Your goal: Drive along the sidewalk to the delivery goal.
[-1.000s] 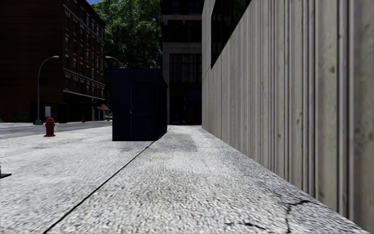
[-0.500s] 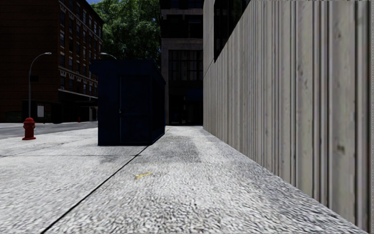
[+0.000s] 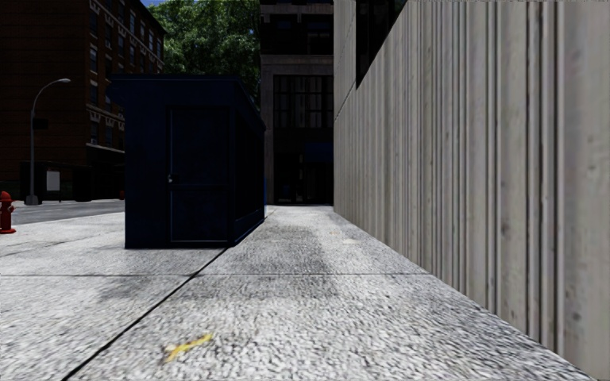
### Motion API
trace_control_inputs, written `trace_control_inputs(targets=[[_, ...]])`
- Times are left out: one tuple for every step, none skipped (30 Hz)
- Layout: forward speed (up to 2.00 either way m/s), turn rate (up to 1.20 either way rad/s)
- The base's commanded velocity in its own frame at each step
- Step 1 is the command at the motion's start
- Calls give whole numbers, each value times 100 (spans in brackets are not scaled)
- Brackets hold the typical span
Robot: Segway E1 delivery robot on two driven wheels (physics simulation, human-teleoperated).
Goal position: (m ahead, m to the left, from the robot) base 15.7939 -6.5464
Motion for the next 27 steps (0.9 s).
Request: trace_control_inputs(targets=[[200,0],[200,0],[200,0],[200,0],[200,0],[200,0],[200,0],[200,0],[200,0],[200,0],[200,0],[200,0],[200,0],[200,0],[200,0],[200,0],[200,0],[200,0],[200,0],[200,0],[200,0],[200,0],[200,0],[200,0],[200,0],[200,0],[200,0]])
